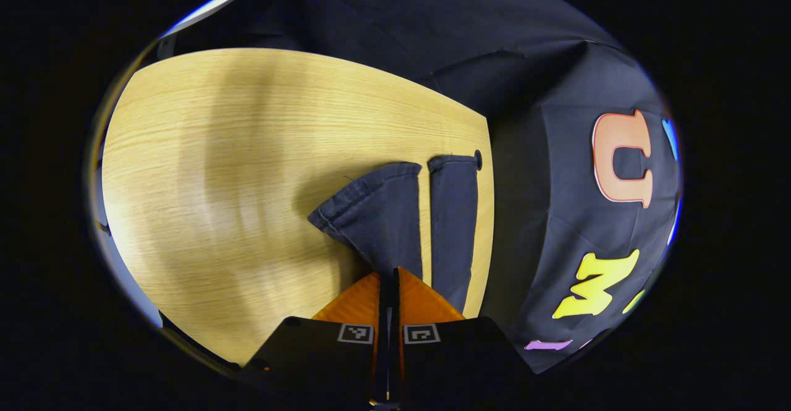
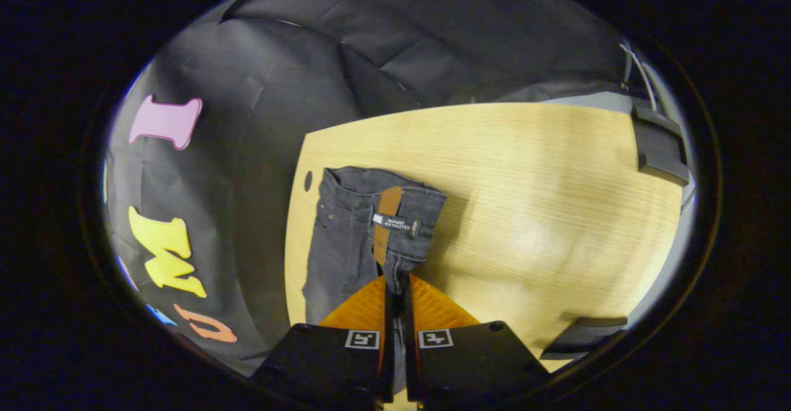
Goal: Grasp the waist and the cuffs of the jeans and fold them to make the two legs overlap; first hold the waist and fold one-third of the jeans toward the cuffs, then hold the cuffs and fold the remaining one-third in the same direction to finish folding.
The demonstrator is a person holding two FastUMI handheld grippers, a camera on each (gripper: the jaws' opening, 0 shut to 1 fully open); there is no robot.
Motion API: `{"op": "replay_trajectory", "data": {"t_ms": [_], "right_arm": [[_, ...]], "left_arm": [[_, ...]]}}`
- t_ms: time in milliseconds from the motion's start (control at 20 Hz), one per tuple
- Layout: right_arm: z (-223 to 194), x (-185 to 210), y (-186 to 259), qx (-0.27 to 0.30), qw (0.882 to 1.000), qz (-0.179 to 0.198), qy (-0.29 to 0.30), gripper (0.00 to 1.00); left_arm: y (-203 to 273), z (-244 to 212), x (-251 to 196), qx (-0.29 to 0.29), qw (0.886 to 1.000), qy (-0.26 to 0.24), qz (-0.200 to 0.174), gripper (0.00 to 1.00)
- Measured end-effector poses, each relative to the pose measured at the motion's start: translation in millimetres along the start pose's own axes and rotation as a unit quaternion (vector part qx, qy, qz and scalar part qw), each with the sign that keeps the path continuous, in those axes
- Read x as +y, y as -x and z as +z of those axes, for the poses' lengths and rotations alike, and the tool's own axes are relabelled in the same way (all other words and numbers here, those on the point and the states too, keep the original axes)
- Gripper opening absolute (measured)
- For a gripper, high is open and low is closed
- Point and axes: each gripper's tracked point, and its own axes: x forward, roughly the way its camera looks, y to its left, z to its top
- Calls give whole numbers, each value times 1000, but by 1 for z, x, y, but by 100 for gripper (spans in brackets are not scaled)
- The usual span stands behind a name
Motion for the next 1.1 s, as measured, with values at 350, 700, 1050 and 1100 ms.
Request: {"op": "replay_trajectory", "data": {"t_ms": [350, 700, 1050, 1100], "right_arm": [[16, 79, 5, 5, 998, 27, 53, 8], [34, 160, -50, 15, 995, 39, 91, 8], [48, 187, -133, 17, 992, 18, 123, 4], [51, 186, -146, 16, 991, 12, 130, 4]], "left_arm": [[3, 13, -82, 35, 997, -70, -16, 4], [-49, 37, -142, 57, 995, -84, -4, 4], [-129, 49, -165, 87, 991, -99, 34, 4], [-142, 48, -171, 92, 990, -105, 29, 4]]}}
